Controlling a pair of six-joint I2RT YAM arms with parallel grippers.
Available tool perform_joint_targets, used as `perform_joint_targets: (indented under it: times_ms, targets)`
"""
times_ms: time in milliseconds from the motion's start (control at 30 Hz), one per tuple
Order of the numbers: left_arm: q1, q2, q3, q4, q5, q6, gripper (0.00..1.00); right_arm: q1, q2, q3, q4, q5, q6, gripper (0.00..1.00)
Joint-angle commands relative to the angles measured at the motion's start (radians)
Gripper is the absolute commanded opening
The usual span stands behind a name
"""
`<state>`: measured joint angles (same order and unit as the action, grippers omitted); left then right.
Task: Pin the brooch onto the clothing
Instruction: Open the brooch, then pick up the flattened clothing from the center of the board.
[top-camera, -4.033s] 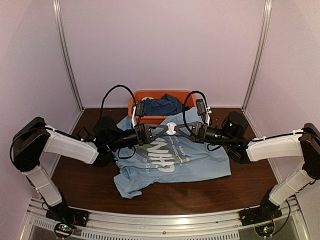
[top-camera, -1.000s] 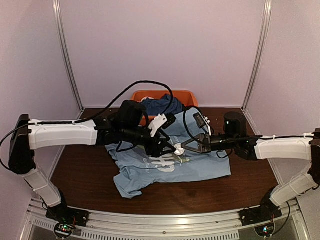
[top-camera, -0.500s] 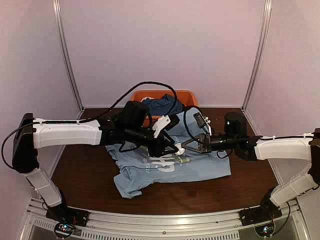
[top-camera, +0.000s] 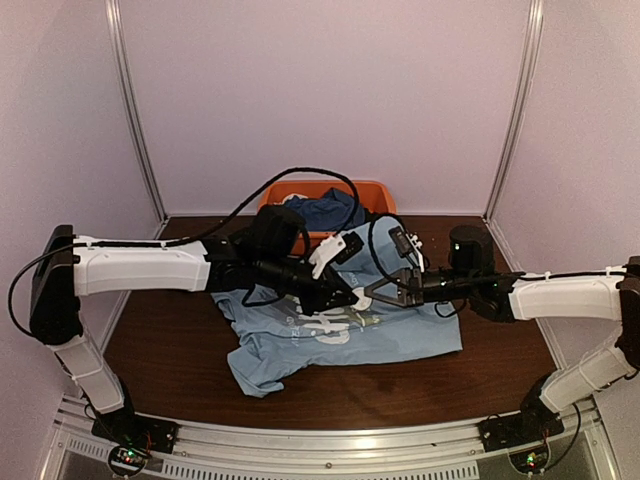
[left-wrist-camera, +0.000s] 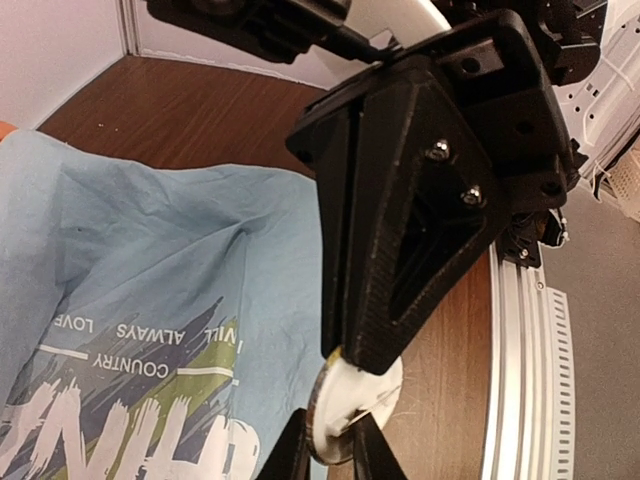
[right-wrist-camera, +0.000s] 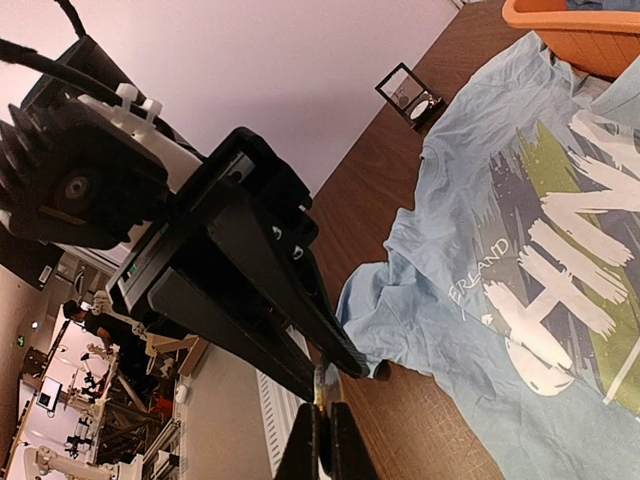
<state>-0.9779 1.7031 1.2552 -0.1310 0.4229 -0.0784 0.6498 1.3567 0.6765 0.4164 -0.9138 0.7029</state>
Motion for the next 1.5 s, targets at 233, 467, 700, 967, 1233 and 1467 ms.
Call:
perform_joint_targets:
  times_ms: [233, 467, 700, 967, 1233, 1467]
  targets:
    - [-0.008, -0.019, -0.005, 0.110, -0.031, -0.054, 0.23, 0.008, -0.014, 0.021, -0.096, 0.045, -0.075, 0.00]
    - [0.018, -0.117, -0.129, 0.181, -0.147, -0.107, 0.69, 0.003, -0.054, 0.104, -0.400, 0.276, -0.289, 0.00]
    - [0.062, -0.186, -0.296, 0.243, -0.294, -0.222, 0.98, 0.005, -0.082, 0.127, -0.563, 0.553, -0.397, 0.00]
    - [0.005, -0.064, -0.240, 0.159, -0.388, -0.183, 0.98, 0.002, -0.084, 0.146, -0.712, 0.950, -0.364, 0.00]
    - [-0.022, 0.241, 0.066, 0.177, -0.367, -0.161, 0.98, -0.001, -0.084, 0.175, -0.868, 1.253, -0.165, 0.00]
    - [-0.031, 0.486, 0.312, 0.151, -0.318, -0.123, 0.88, -0.049, -0.127, 0.159, -0.961, 1.275, -0.116, 0.00]
